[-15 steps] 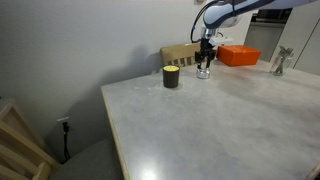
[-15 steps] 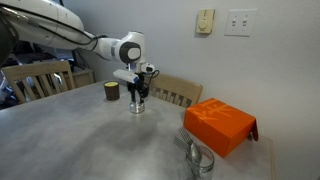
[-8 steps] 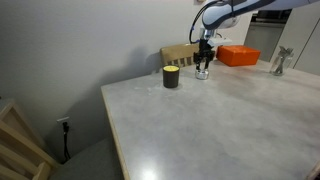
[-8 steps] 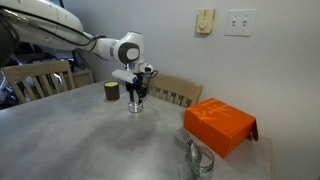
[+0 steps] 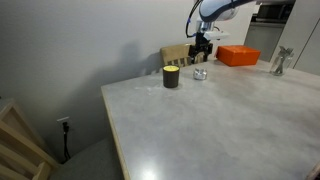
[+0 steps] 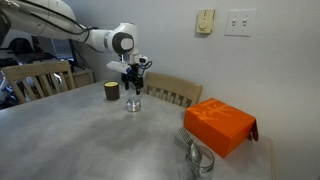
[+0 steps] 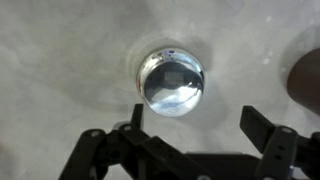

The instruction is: Put the silver lid on top of the silver vessel on the table

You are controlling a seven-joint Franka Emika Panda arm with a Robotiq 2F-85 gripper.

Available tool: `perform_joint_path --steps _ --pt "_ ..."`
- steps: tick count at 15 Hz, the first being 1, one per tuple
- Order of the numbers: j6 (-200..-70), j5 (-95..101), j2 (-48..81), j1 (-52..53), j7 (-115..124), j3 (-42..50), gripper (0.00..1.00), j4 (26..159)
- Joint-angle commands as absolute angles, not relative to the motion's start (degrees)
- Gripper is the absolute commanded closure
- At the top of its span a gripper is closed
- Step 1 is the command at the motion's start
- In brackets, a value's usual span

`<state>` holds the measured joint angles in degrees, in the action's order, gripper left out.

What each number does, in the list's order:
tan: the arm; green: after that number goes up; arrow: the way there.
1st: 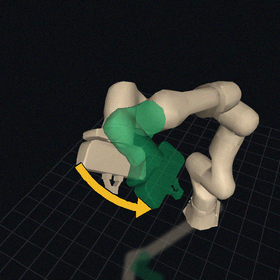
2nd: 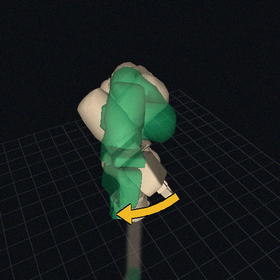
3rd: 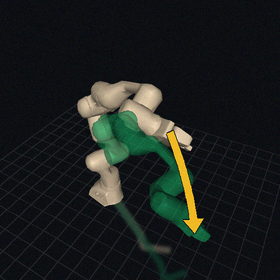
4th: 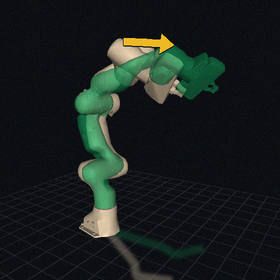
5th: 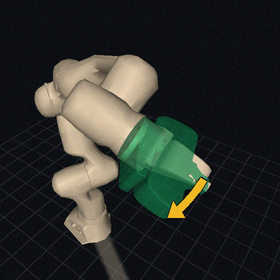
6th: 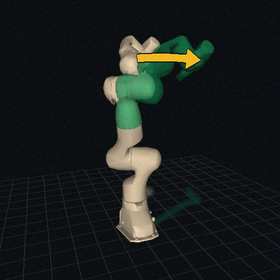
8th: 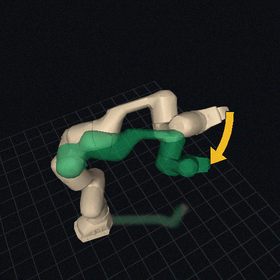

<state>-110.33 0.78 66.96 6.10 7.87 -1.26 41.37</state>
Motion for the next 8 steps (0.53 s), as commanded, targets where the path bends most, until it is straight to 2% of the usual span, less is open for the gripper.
perform_joint_path --steps 1,8 --pt "-109.74 2.85 57.68 8.01 12.00 0.87 0.00 51.43" --pt "-108.99 4.80 41.21 10.67 11.82 0.25 0.00 66.97"
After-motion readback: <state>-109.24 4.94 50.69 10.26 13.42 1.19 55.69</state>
